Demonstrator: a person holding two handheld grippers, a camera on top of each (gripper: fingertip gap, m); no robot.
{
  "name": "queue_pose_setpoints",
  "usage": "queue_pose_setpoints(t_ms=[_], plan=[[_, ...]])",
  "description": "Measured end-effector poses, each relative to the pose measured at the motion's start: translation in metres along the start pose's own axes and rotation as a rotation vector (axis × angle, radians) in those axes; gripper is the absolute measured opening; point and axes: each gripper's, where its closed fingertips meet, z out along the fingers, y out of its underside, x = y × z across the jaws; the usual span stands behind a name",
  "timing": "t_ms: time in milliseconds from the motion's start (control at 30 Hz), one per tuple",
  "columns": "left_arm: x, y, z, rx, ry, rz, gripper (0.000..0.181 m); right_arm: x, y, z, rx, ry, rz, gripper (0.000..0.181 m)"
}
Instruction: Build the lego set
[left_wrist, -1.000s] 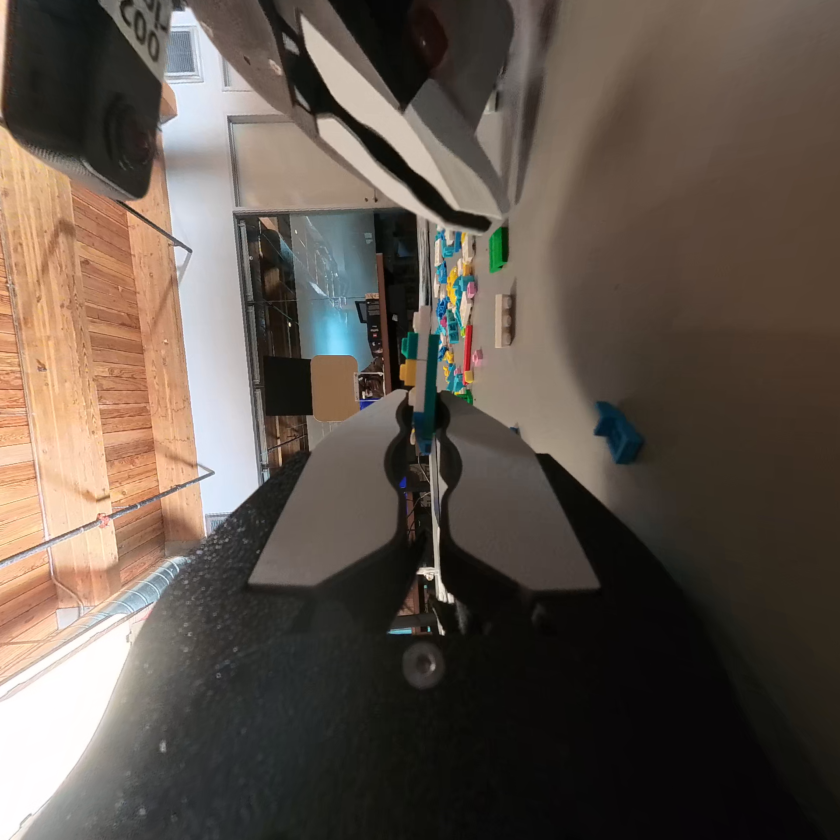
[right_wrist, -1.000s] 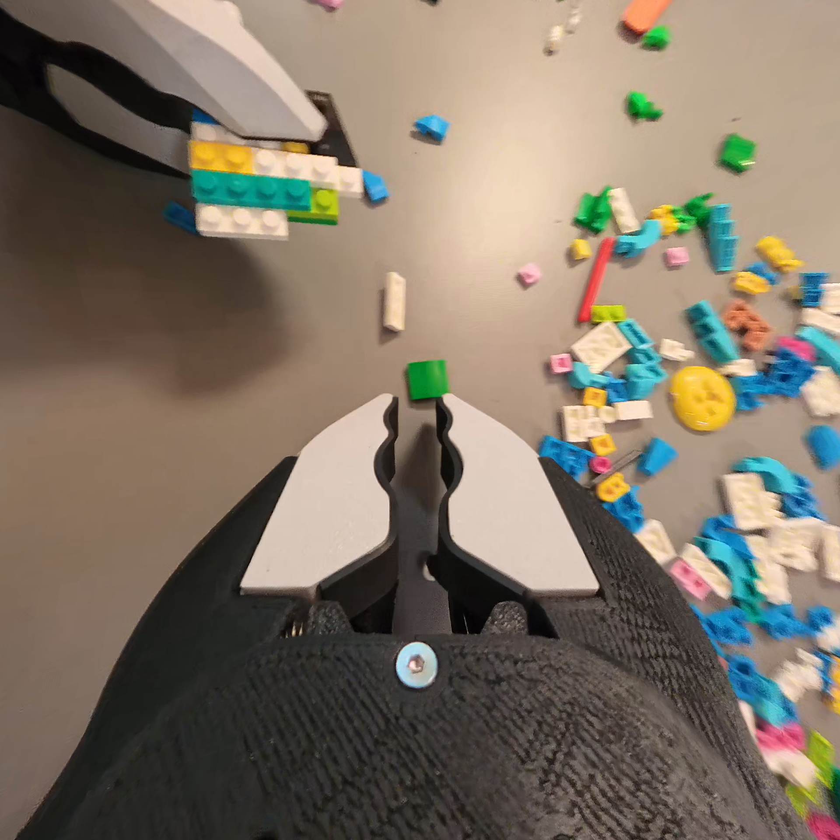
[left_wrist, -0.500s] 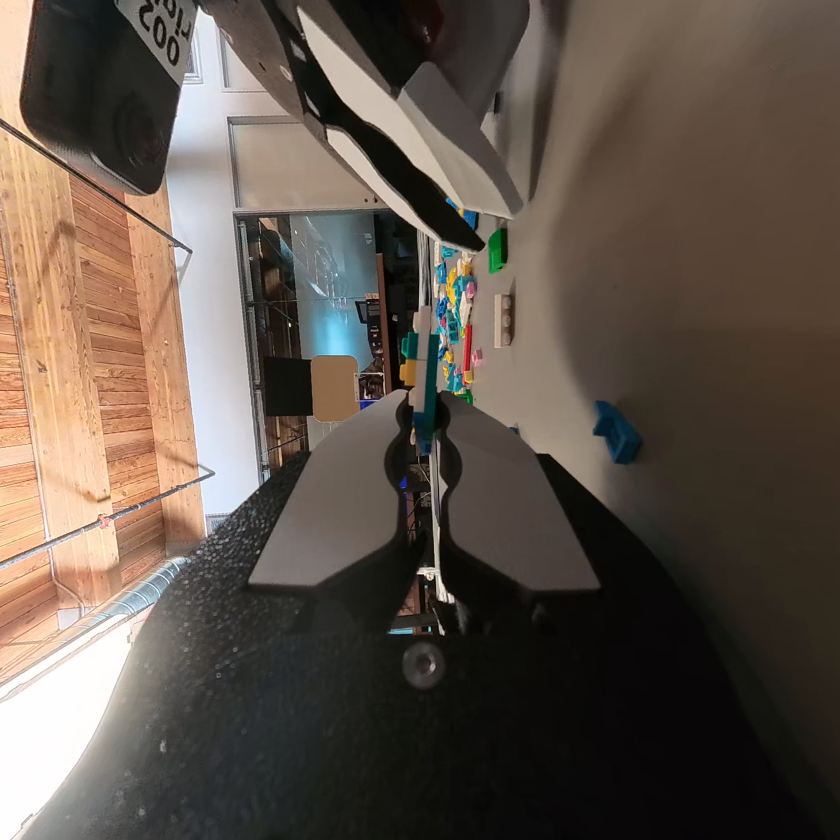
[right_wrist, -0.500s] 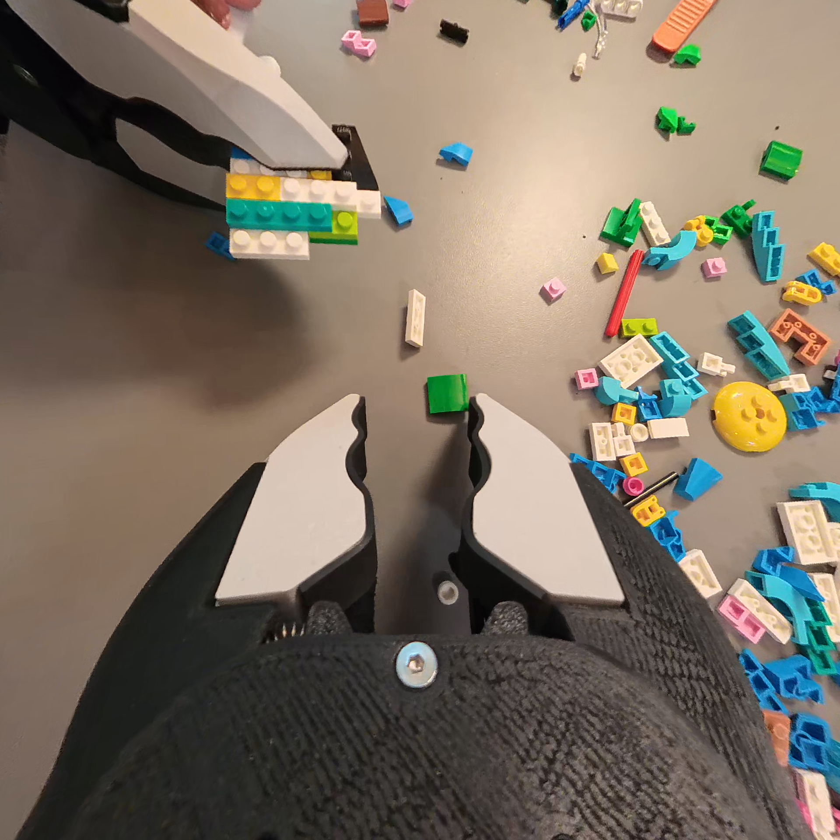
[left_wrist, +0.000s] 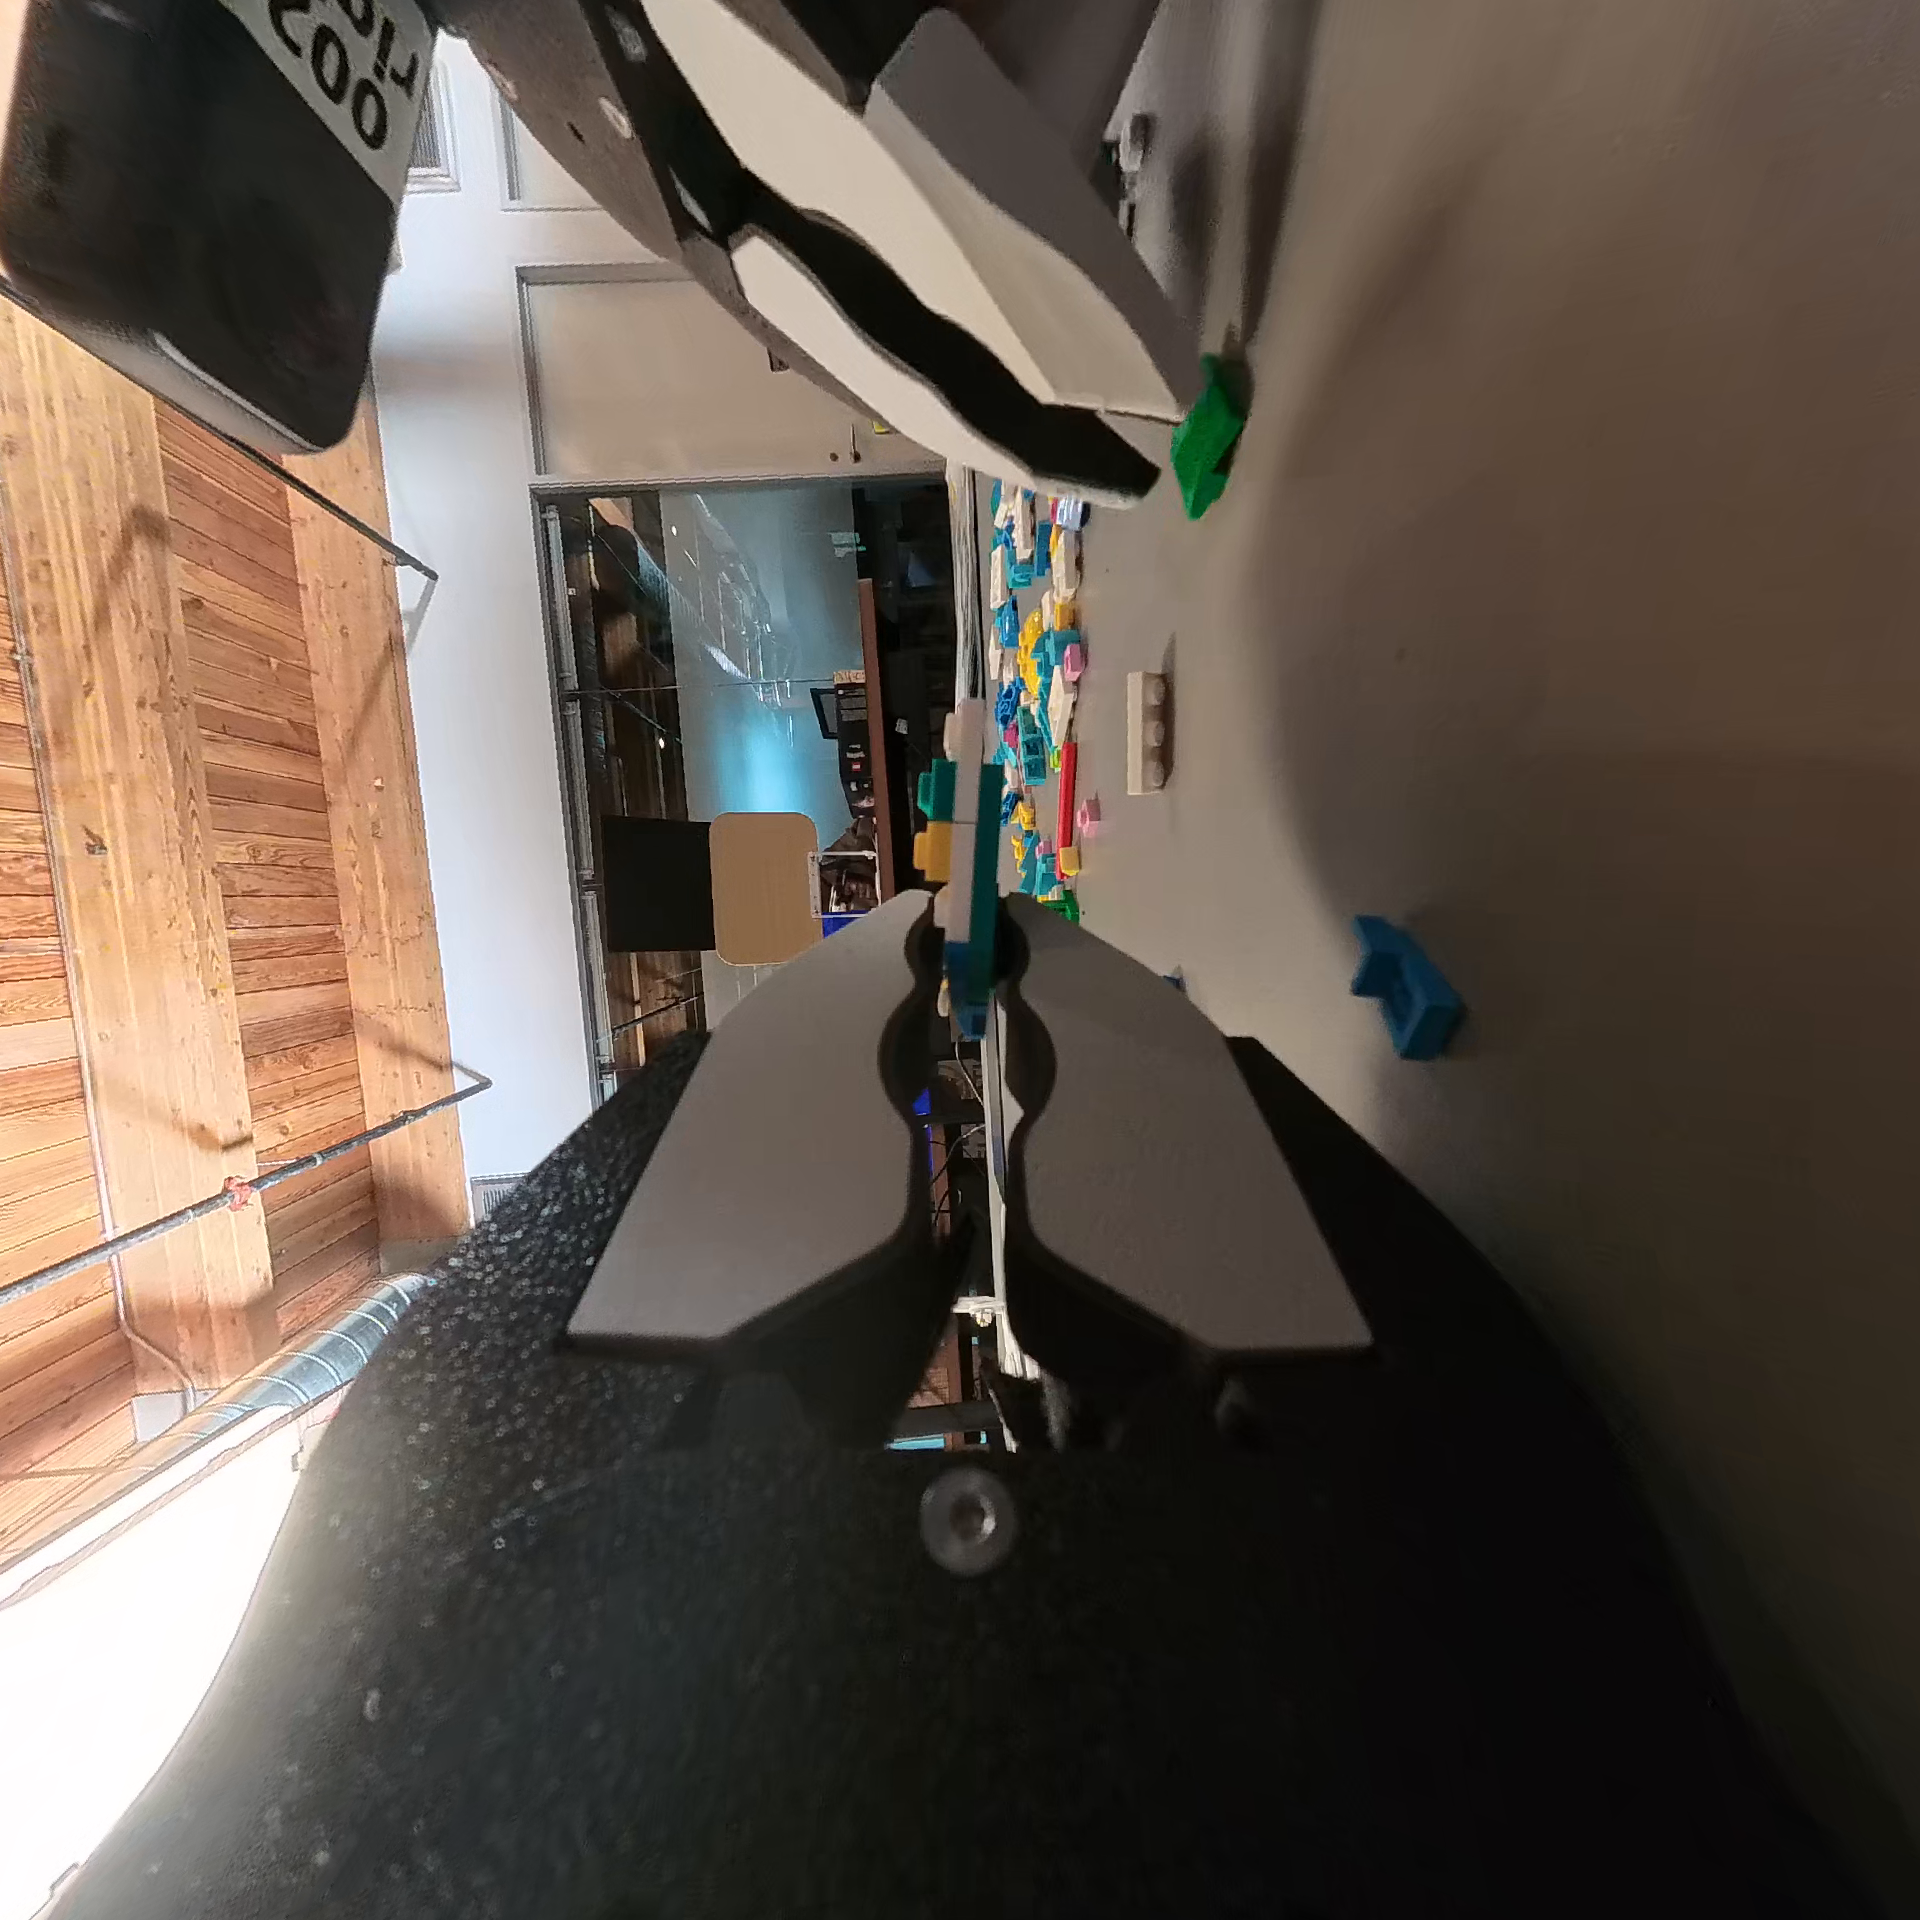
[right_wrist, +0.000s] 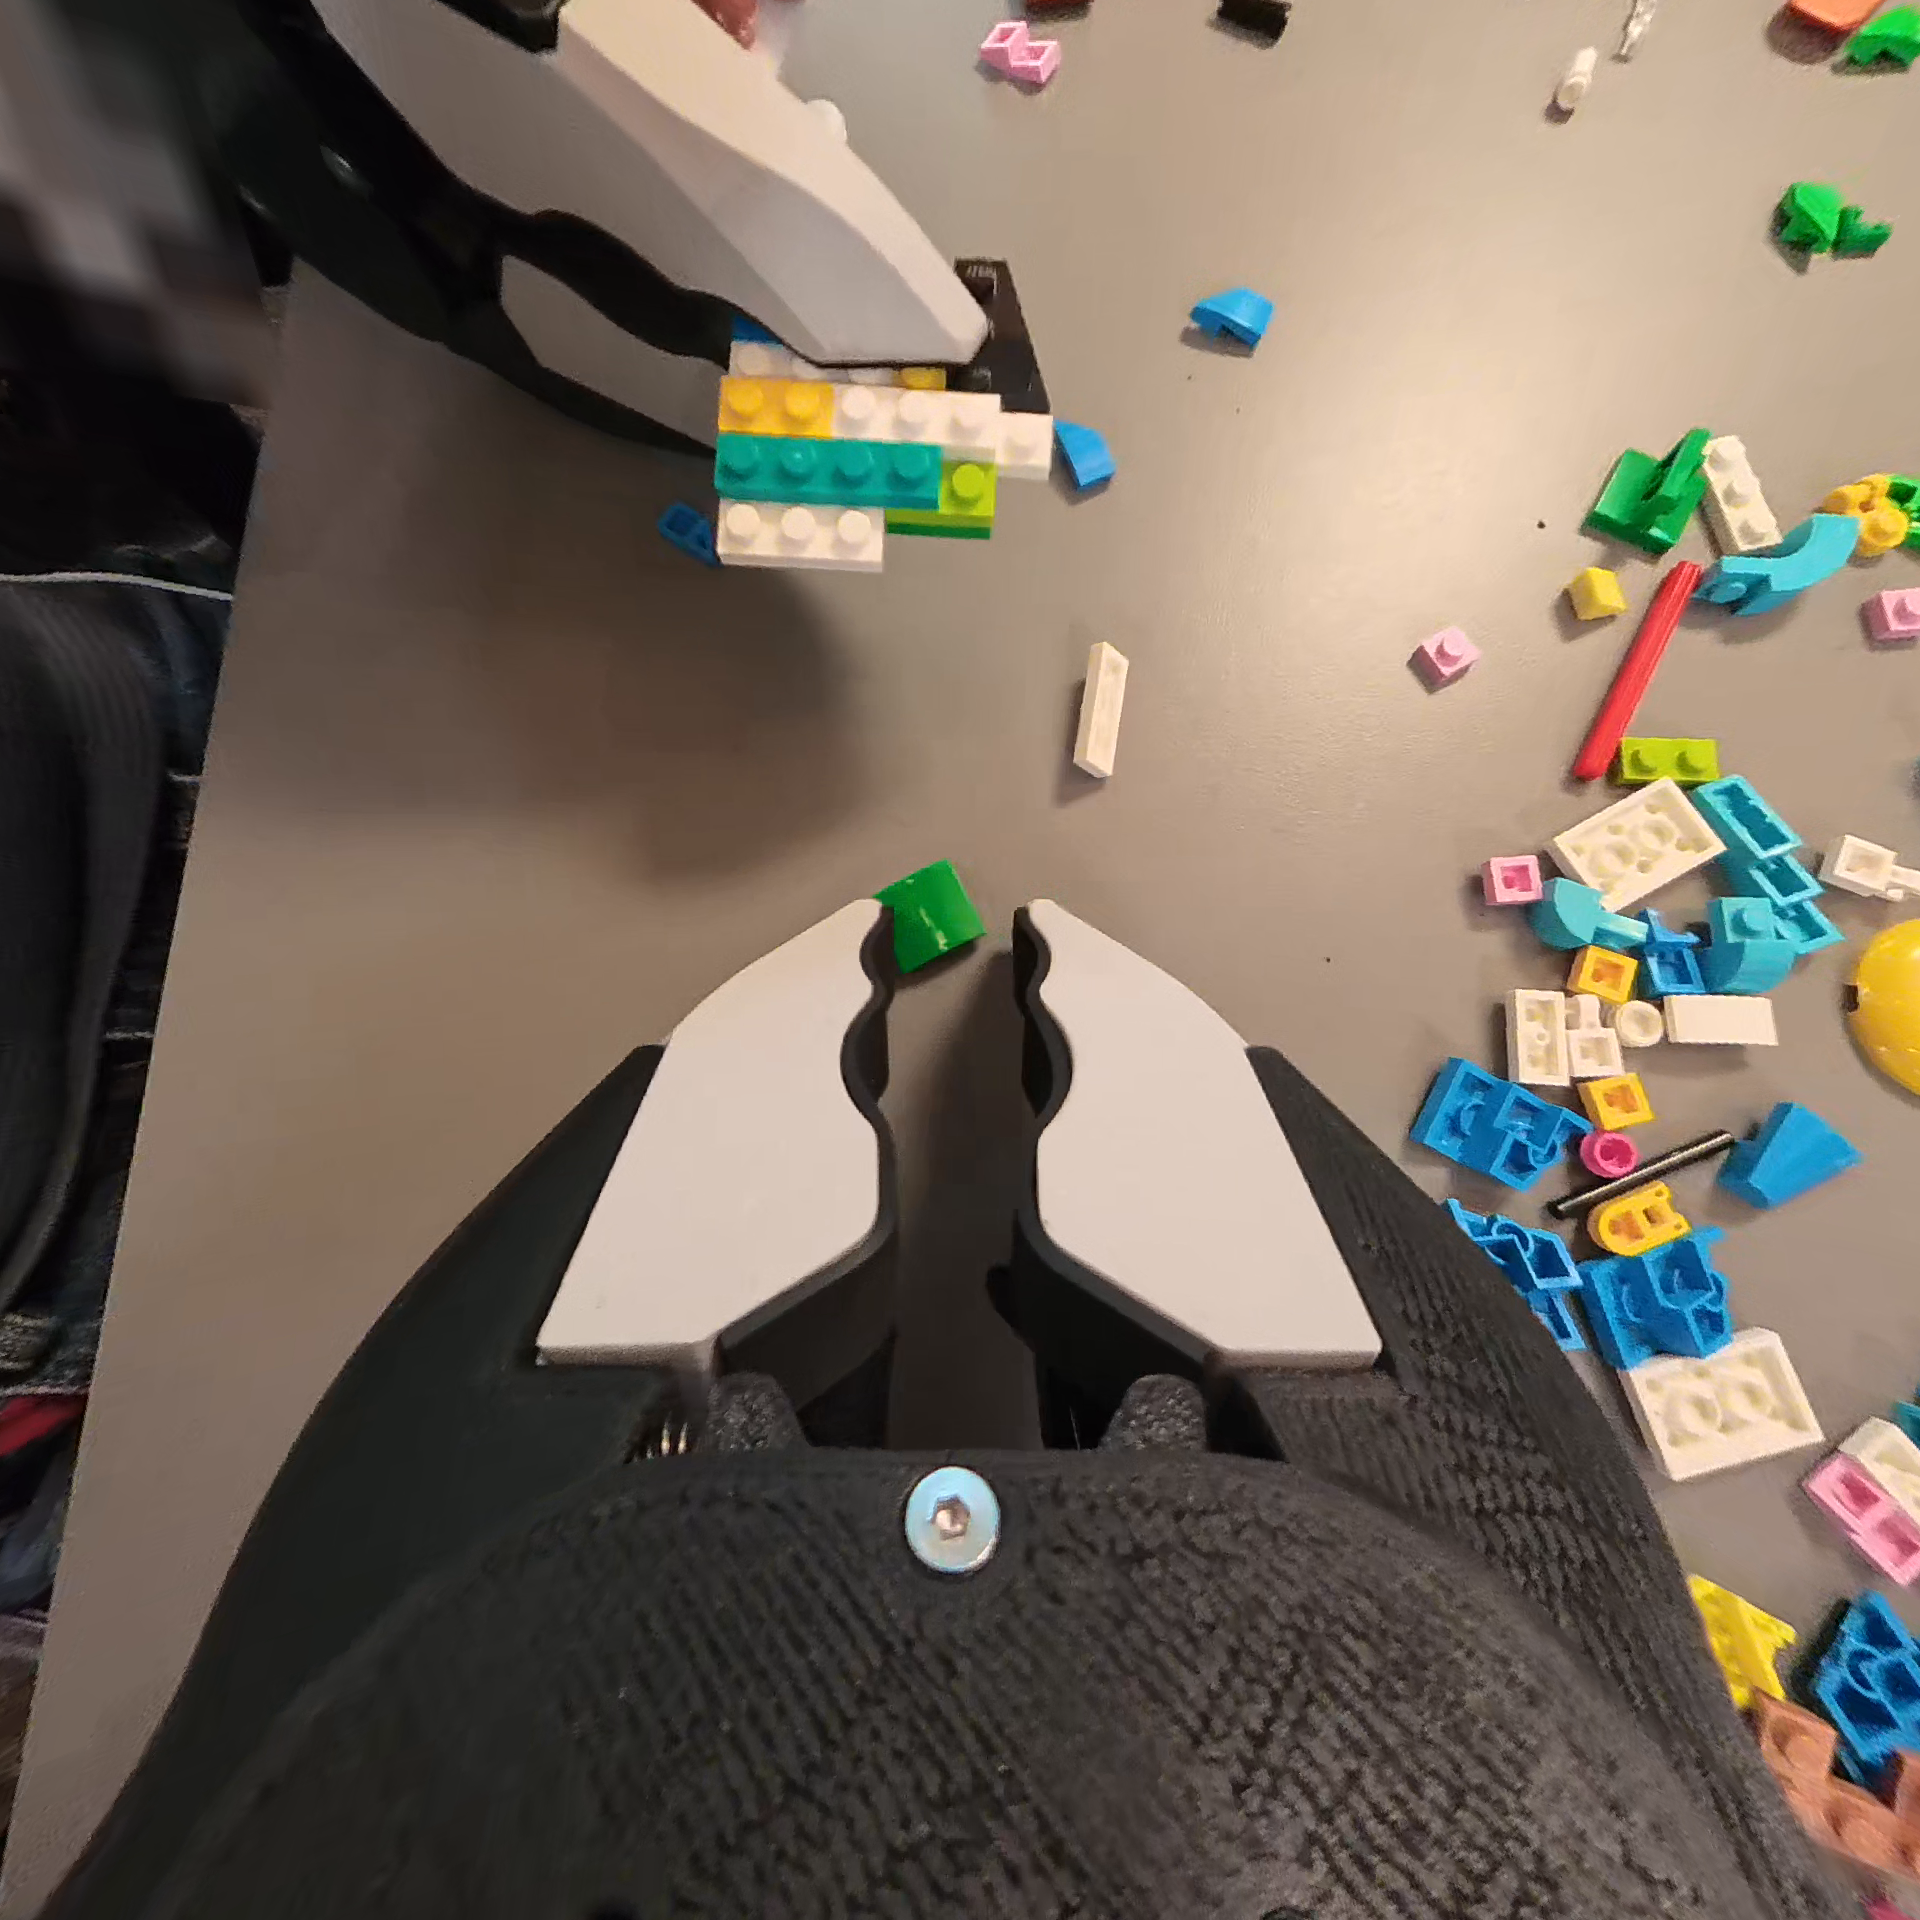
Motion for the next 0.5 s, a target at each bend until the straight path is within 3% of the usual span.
queue_pose_setpoints(t_ms=[33, 500], plan=[[0.000, 0.000, 0.000, 0.000, 0.001, 0.000, 0.008, 0.000, 0.000, 0.000, -0.003, 0.002, -0.005, 0.020], [0.000, 0.001, 0.001, -0.002, 0.004, 0.002, 0.008, -0.018, 0.010, -0.003, -0.053, -0.108, -0.006, 0.013]])
